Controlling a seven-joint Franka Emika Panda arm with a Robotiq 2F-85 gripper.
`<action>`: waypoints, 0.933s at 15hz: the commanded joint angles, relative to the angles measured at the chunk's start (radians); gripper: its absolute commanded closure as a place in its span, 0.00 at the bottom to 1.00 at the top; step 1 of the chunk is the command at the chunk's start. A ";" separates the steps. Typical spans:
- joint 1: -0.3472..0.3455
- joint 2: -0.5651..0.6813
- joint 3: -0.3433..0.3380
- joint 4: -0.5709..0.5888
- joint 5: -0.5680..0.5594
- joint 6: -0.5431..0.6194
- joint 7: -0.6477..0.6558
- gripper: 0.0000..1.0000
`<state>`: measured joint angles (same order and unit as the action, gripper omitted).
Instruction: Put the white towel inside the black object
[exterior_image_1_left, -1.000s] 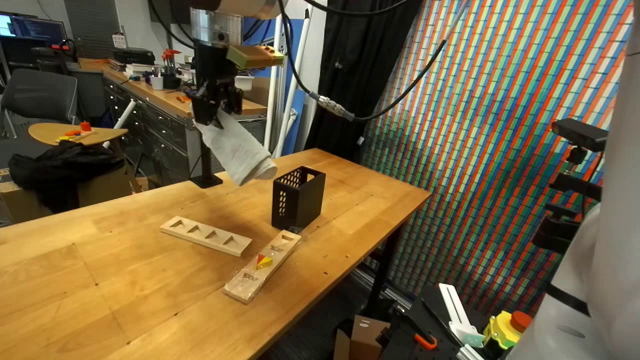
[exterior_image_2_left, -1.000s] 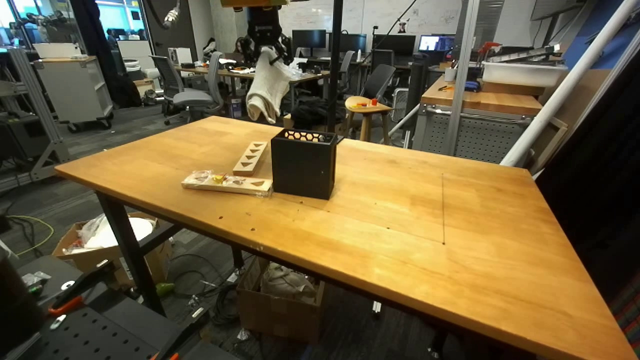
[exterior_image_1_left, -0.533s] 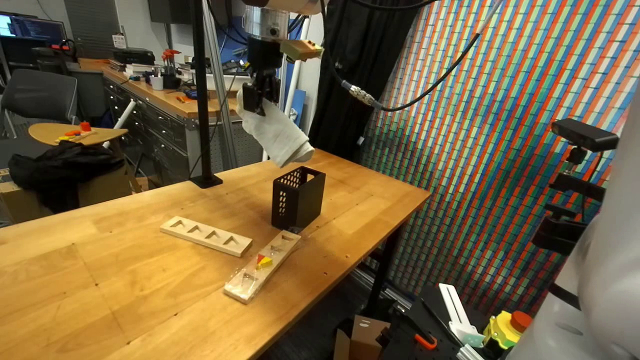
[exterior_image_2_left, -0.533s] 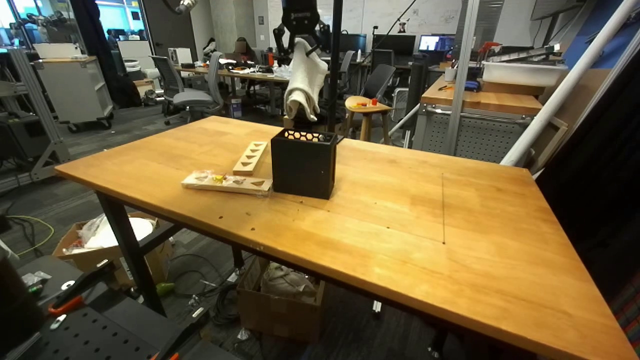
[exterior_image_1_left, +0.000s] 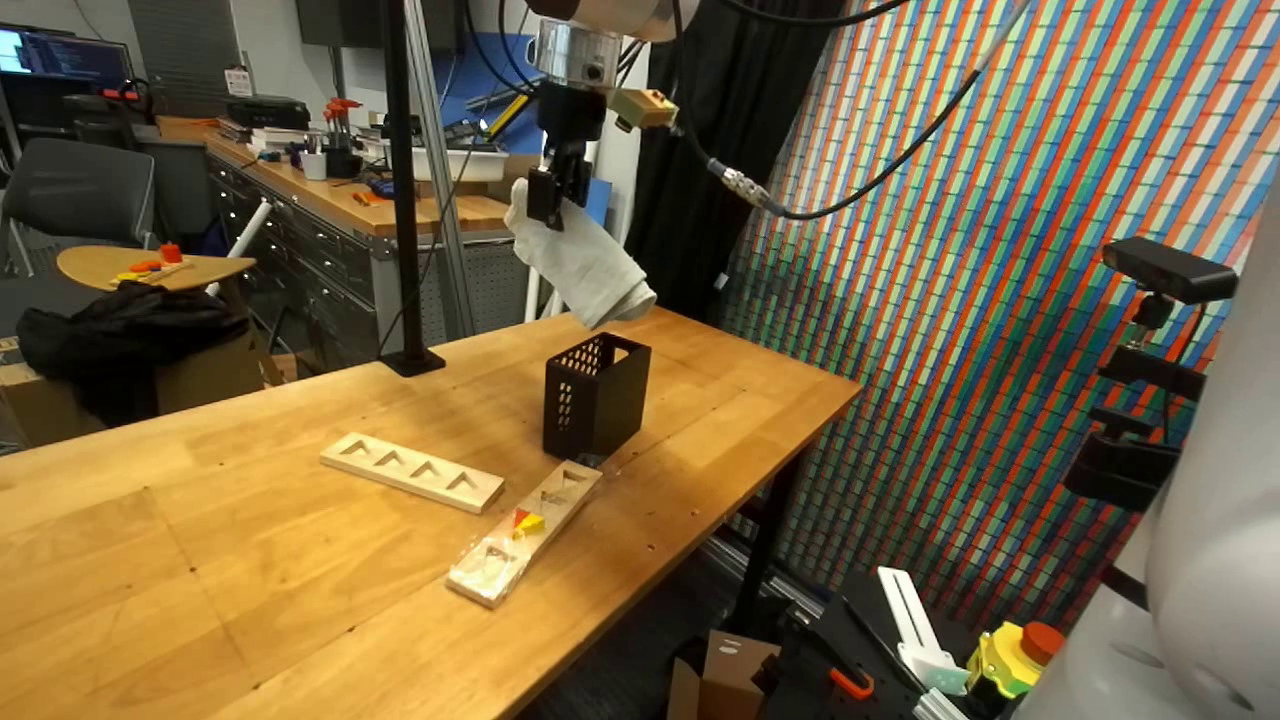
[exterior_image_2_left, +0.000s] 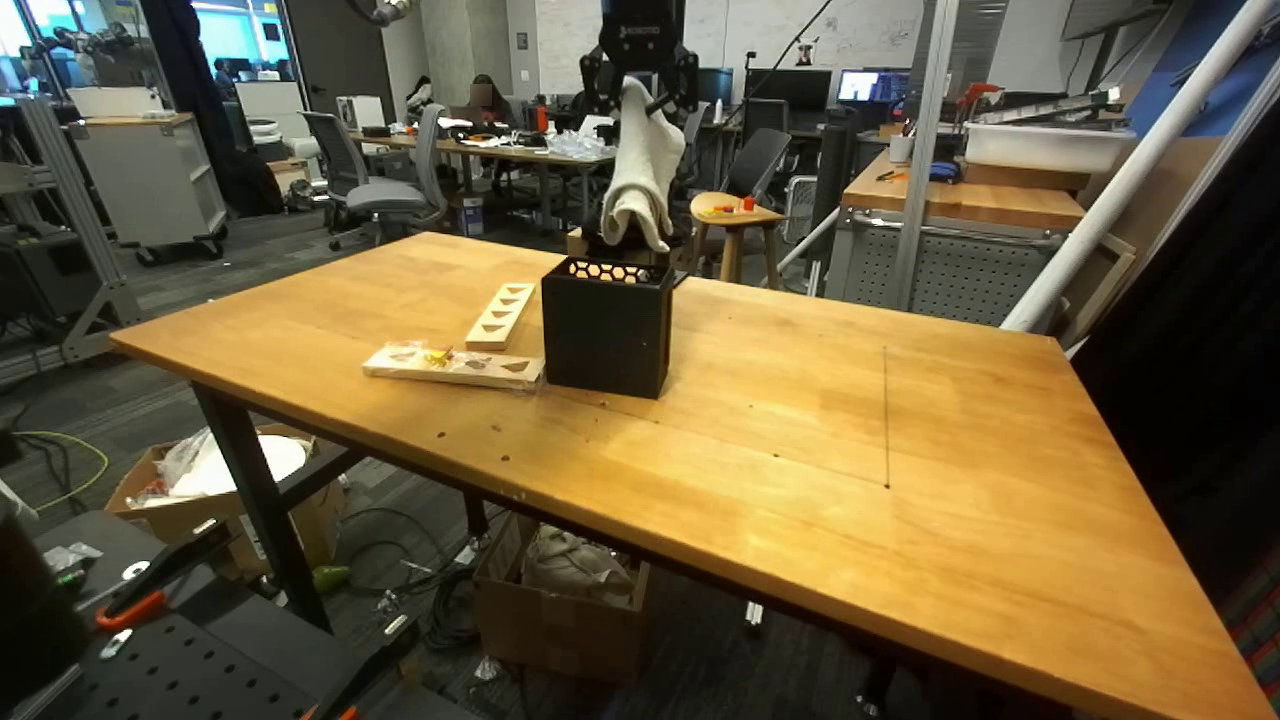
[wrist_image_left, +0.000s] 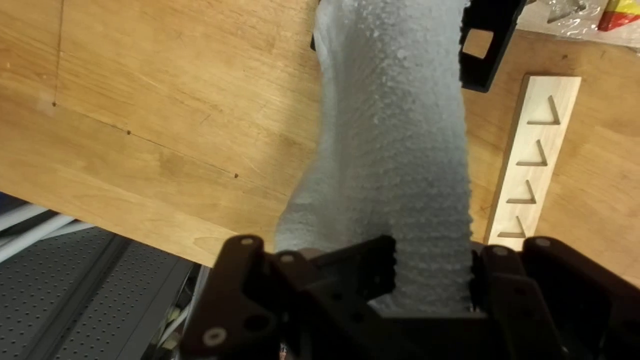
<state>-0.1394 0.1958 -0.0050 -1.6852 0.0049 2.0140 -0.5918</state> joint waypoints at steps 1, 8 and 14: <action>-0.014 -0.023 -0.008 -0.044 0.072 0.044 -0.059 1.00; -0.030 -0.036 -0.009 -0.151 0.180 0.118 -0.101 1.00; -0.045 -0.055 -0.008 -0.254 0.293 0.218 -0.167 1.00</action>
<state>-0.1760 0.1919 -0.0091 -1.8600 0.2326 2.1698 -0.6999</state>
